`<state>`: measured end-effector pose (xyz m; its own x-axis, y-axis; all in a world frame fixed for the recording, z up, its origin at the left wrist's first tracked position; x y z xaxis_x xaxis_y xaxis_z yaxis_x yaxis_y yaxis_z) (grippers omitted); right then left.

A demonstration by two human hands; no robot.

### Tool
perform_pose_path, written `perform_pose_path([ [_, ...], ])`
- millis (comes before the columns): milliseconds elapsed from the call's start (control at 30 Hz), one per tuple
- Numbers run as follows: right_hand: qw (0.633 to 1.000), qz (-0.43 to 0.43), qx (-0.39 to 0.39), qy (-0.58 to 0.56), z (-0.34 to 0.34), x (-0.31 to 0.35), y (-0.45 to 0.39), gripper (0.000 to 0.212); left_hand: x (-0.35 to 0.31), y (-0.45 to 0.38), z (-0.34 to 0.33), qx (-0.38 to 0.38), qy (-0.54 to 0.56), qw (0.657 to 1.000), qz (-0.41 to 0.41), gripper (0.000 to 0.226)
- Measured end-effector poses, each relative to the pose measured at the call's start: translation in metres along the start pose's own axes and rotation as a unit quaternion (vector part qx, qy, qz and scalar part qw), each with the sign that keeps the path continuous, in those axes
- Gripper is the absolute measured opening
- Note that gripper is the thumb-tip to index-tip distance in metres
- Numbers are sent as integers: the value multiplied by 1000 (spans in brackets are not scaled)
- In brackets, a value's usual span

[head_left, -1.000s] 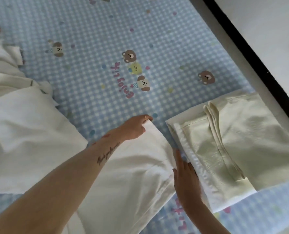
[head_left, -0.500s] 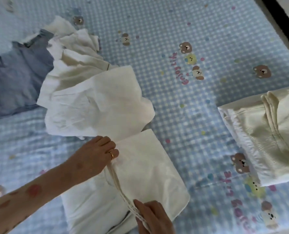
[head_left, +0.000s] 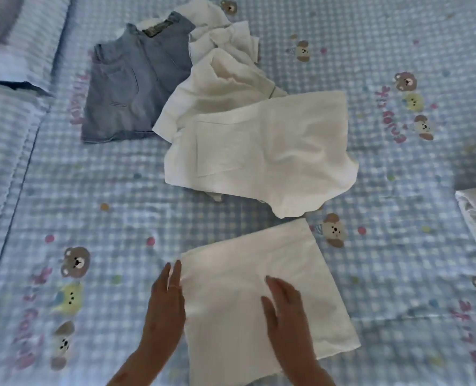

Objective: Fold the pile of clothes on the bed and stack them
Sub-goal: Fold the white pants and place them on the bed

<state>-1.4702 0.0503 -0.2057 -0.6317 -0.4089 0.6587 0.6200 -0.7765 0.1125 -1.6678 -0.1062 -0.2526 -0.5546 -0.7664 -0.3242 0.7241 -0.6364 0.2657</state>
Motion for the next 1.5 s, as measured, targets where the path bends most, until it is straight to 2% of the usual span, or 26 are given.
perform_pose_path([
  [33,996,-67,-30,42,17,-34,-17,46,18,21,-18,24,74,989,122,62],
  [67,986,-138,-24,90,24,-67,-28,49,31,43,-38,61,130,964,224,71],
  [100,971,-199,3,131,27,-96,-33,54,35,62,-57,101,169,936,292,80],
  [133,957,-247,42,145,24,-118,-34,58,32,77,-69,130,196,913,333,86],
  [200,941,-311,101,83,10,-144,-29,58,24,91,-77,152,250,879,377,107],
  [233,937,-330,103,48,7,-150,-28,55,22,92,-76,147,280,866,387,121],
  [267,937,-335,95,27,8,-152,-29,51,21,93,-75,147,301,854,399,124],
  [300,938,-337,87,12,11,-153,-30,46,20,95,-74,159,307,843,412,111],
  [367,942,-327,73,-11,17,-152,-32,32,25,96,-66,158,290,839,432,65],
  [433,950,-308,38,-44,33,-147,-34,22,27,93,-51,112,275,853,428,47],
  [500,956,-288,-1,-57,57,-144,-33,22,12,91,-34,87,278,863,412,46],
  [667,958,-271,-74,-65,160,-176,-19,17,-89,93,-12,77,308,877,361,43],
  [800,950,-273,-151,-33,278,-234,-11,12,-208,97,-40,110,321,878,337,54],
  [900,939,-273,-208,-8,369,-290,-8,14,-310,90,-64,132,341,884,293,48],
  [967,933,-271,-238,12,428,-329,-8,15,-382,84,-84,156,349,884,269,53],
  [1133,911,-276,-302,43,544,-409,-8,17,-525,78,-119,179,365,889,211,61],
  [1300,908,-250,-331,59,612,-460,-23,29,-616,62,-151,184,382,892,155,48],
  [1367,908,-250,-331,56,625,-482,-35,32,-637,55,-162,180,379,896,145,34],
  [1433,915,-266,-301,49,625,-510,-51,30,-650,49,-179,185,370,899,143,24],
  [1500,919,-303,-249,30,612,-537,-65,21,-656,48,-200,224,336,904,139,28],
])
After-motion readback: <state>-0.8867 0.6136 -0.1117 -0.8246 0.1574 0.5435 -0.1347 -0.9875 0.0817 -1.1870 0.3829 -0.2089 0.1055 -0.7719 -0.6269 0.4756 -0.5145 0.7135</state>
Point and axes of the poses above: each hand's wrist, its own y-axis away from the middle knuckle, its own z-axis out of the back of the hand, x = y × z, the point moved 10 cm from there along -y, towards the middle knuckle, and after that the axes turned 6 degrees about -y, right-handed, at the moved point
